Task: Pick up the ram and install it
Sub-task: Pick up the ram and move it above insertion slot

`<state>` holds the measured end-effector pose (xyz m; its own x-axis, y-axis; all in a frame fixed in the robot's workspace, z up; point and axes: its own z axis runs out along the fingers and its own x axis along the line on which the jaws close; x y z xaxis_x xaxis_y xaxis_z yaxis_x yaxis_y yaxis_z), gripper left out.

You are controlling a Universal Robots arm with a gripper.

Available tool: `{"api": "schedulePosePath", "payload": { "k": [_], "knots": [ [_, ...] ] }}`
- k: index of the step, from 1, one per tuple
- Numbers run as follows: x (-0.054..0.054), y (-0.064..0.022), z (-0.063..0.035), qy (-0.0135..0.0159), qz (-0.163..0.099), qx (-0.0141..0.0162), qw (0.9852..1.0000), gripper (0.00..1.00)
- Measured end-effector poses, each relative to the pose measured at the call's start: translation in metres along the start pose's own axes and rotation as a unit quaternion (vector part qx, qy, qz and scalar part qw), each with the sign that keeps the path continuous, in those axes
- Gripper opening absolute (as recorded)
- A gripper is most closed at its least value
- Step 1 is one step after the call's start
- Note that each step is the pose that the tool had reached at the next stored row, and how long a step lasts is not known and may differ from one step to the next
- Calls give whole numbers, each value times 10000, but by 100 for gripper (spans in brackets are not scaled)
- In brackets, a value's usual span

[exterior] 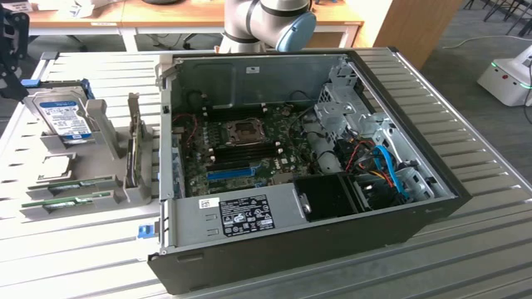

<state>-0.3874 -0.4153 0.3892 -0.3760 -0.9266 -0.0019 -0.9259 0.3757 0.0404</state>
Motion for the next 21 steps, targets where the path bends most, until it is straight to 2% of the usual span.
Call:
{"api": "schedulePosePath", "payload": {
  "k": [6,12,14,19,21],
  "knots": [
    [1,4,-1,22,-430,0,9991,11],
    [3,6,1,39,-826,1,9966,11],
    [3,6,1,41,-900,1,9959,11],
    [3,6,0,43,-911,1,9958,11],
    [3,6,0,45,-971,0,9953,11]
  ]
}}
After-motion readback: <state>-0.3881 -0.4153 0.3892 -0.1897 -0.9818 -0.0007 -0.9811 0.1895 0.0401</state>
